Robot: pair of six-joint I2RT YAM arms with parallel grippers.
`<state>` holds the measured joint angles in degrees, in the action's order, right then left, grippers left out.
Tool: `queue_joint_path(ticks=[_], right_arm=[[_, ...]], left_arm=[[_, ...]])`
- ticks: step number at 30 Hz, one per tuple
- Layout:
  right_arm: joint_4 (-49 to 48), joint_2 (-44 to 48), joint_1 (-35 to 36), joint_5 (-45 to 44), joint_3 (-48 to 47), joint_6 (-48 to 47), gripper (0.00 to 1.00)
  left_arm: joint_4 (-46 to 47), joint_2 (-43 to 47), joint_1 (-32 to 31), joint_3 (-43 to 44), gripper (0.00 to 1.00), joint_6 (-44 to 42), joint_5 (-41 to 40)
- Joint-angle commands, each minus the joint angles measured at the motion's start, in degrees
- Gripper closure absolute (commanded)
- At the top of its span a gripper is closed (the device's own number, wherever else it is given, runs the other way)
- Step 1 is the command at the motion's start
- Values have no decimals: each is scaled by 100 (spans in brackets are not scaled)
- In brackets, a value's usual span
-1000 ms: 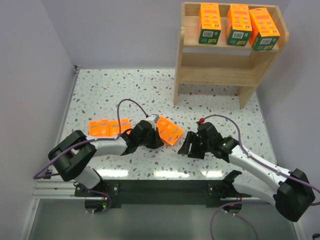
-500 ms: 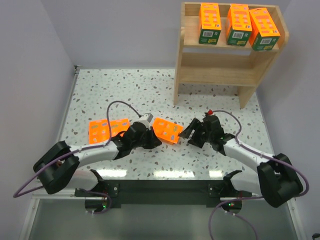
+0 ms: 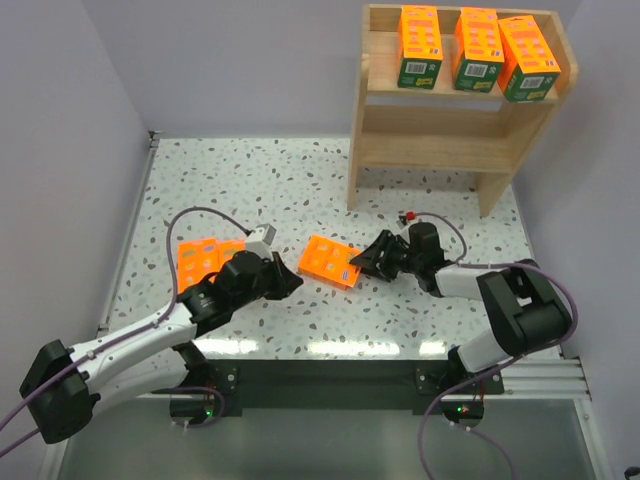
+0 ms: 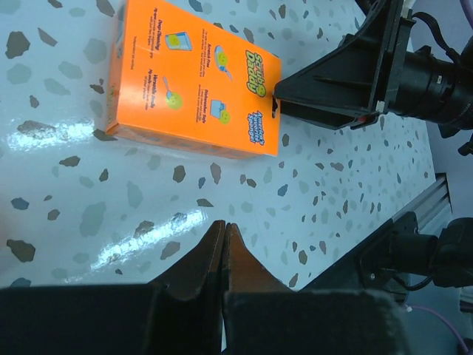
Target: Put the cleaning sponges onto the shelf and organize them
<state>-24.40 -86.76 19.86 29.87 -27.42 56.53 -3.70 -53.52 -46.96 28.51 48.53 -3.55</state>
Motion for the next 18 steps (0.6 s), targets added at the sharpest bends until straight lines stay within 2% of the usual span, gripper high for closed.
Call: queue_joint_path(ticks=[1, 5, 7, 11, 15, 18], right_arm=[[-854, -253, -17, 458, -53, 156, 50], [-1408, -771, -17, 616, 87, 437, 68], [-1697, -921, -17, 722, 157, 560, 73], [-2392, -1071, -26, 950, 360, 929, 100], [-2999, -975, -35, 1231, 509, 1395, 100], [-3718, -773, -78, 1486, 693, 2139, 100]], left_arm=[[-490, 289, 3, -83, 100, 86, -330], [-675, 456, -6, -118, 100, 112, -418], [-781, 579, 3, -118, 100, 121, -453], [-1000, 807, 3, -92, 100, 130, -567], [-1360, 1140, 3, 40, 100, 113, -708], [-1632, 1369, 3, 198, 100, 104, -831]])
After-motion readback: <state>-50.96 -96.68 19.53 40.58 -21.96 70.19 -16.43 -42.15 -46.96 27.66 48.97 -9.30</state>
